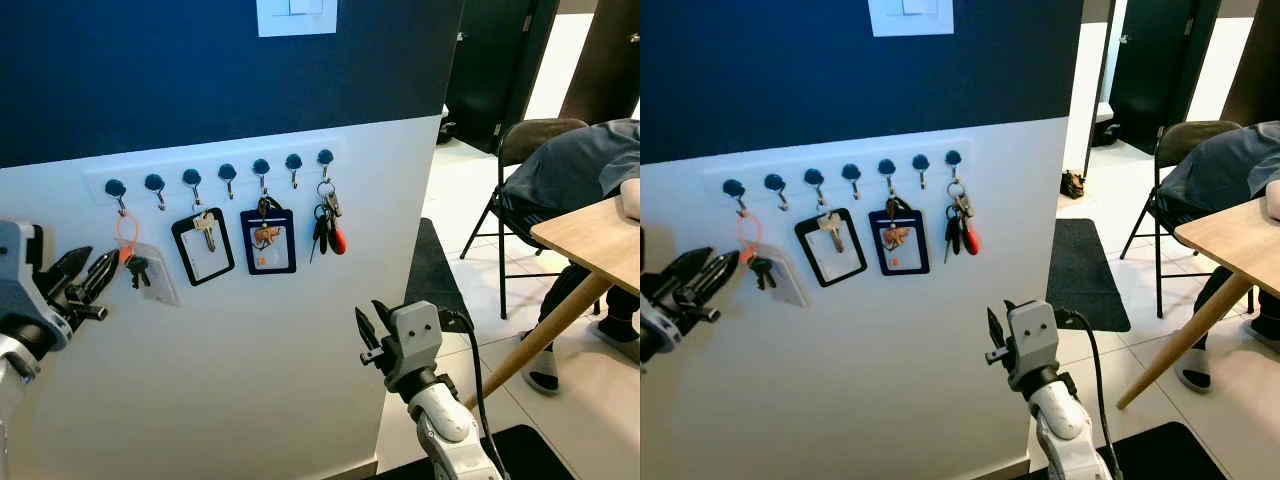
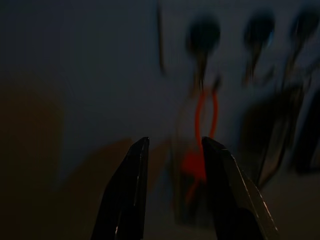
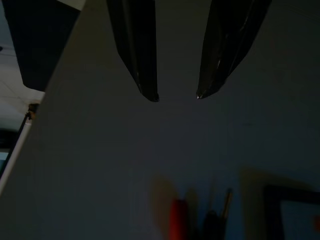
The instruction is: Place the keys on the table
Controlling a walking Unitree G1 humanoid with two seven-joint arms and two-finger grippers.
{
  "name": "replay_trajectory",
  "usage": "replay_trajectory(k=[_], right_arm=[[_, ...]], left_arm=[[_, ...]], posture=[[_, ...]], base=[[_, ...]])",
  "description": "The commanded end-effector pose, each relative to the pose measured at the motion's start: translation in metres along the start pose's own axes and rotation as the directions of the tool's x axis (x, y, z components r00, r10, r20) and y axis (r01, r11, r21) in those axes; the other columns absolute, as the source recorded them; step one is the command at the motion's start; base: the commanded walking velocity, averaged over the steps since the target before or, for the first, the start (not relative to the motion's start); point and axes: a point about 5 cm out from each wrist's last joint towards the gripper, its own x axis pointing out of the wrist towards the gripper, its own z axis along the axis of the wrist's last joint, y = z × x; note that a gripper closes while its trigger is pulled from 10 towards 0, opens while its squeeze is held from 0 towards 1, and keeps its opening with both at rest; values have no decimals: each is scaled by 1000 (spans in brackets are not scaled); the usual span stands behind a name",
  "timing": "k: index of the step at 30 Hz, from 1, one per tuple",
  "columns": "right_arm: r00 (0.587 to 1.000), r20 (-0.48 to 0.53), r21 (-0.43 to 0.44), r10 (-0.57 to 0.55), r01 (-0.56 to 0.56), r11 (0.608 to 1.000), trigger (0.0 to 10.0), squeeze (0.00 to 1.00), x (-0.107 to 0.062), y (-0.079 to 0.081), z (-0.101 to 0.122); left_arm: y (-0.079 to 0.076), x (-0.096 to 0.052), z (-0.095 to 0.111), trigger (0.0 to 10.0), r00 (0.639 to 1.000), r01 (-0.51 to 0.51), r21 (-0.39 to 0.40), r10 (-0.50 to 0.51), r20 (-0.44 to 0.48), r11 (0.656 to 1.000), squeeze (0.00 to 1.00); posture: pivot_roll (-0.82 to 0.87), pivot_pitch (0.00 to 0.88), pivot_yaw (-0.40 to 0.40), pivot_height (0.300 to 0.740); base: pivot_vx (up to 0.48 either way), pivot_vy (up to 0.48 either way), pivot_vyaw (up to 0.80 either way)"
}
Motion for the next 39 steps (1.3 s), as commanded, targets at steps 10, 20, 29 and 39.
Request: replay_trajectory(k=[10, 20, 29, 39], right_arm=[[1000, -10, 13, 4, -4, 1000, 10000, 0, -3, 5, -3], [1000, -10, 10, -11, 11, 1000, 10000, 0, -4, 2, -3], [1000, -11, 8, -12, 12, 1000, 10000, 0, -4, 2, -3], [1000, -12, 10, 1, -1, 1000, 10000, 0, -3, 3, -3]], left_arm=[[-3, 13, 1, 10000, 999, 34, -10, -34, -13, 999, 0], [-6, 20, -5, 8314, 998, 44, -19, -44, -32, 999, 0], [-1, 17, -8, 3294, 999, 14, -16, -15, -42, 1000, 0], [4, 10, -9, 0, 999, -17, -9, 17, -50, 1000, 0]], posture=[[149, 69, 70, 740], [140, 71, 79, 740], [142, 71, 75, 740], [152, 73, 65, 740]], base=[[0, 0, 0], [0, 0, 0], [0, 0, 0], [0, 0, 0]])
